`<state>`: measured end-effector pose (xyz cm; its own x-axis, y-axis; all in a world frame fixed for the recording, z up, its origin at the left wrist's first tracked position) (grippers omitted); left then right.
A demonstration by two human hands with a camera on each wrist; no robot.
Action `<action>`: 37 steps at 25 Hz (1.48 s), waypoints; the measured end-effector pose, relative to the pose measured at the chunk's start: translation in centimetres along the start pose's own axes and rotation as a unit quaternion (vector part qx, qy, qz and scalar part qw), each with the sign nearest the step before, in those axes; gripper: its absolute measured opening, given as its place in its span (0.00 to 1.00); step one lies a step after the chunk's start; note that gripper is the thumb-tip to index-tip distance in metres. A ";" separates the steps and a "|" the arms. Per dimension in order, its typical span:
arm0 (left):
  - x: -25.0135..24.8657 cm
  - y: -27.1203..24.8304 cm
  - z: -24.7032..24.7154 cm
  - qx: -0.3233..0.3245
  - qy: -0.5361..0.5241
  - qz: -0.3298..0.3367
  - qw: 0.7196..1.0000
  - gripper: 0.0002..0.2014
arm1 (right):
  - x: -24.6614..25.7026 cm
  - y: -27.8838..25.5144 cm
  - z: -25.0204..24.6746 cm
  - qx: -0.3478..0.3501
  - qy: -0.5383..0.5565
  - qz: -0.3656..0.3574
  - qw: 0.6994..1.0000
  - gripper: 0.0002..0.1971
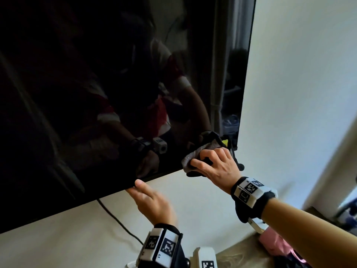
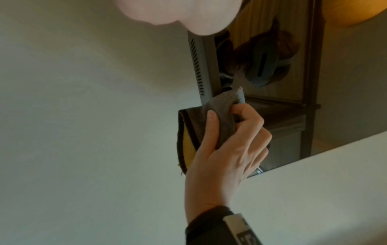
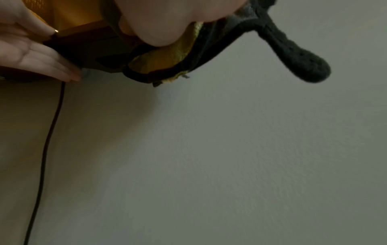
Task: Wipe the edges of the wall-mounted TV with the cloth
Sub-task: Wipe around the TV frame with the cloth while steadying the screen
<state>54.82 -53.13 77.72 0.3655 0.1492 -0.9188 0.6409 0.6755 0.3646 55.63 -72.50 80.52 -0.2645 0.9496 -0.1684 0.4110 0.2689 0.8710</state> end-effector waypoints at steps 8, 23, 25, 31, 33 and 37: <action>-3.7 -3.9 2.6 0.228 0.079 0.096 0.966 0.22 | -6.4 -2.5 -0.6 -0.081 0.064 0.129 0.986 0.20; -17.6 0.7 10.4 0.301 0.448 0.690 0.482 0.49 | -8.6 1.0 -0.9 -0.101 0.378 0.528 0.753 0.16; -17.7 0.5 10.4 0.302 0.450 0.690 0.480 0.49 | -8.9 2.5 -1.6 -0.101 0.356 0.509 0.777 0.17; -20.2 1.0 9.9 0.307 0.428 0.712 0.465 0.47 | -10.0 8.1 -4.8 -0.130 0.328 0.460 0.815 0.20; -22.1 2.2 9.9 0.295 0.436 0.711 0.466 0.49 | -10.5 10.1 -5.9 -0.133 0.327 0.454 0.818 0.16; -25.7 4.4 10.3 0.285 0.460 0.710 0.450 0.54 | -11.4 13.9 -8.0 -0.141 0.331 0.440 0.823 0.12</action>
<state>55.28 -61.43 104.48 0.4137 0.5514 0.7245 0.3665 -0.8293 0.4219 57.43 -80.83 98.25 -0.4296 0.4353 0.7912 0.5033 -0.6120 0.6100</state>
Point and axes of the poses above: each hand's wrist, its own y-axis towards the middle knuckle, its own z-axis out of the palm, x = y × z, the point moved 6 cm from there along y, towards the middle knuckle, and after that the axes turned 10 degrees about z, right-handed, at the moved point
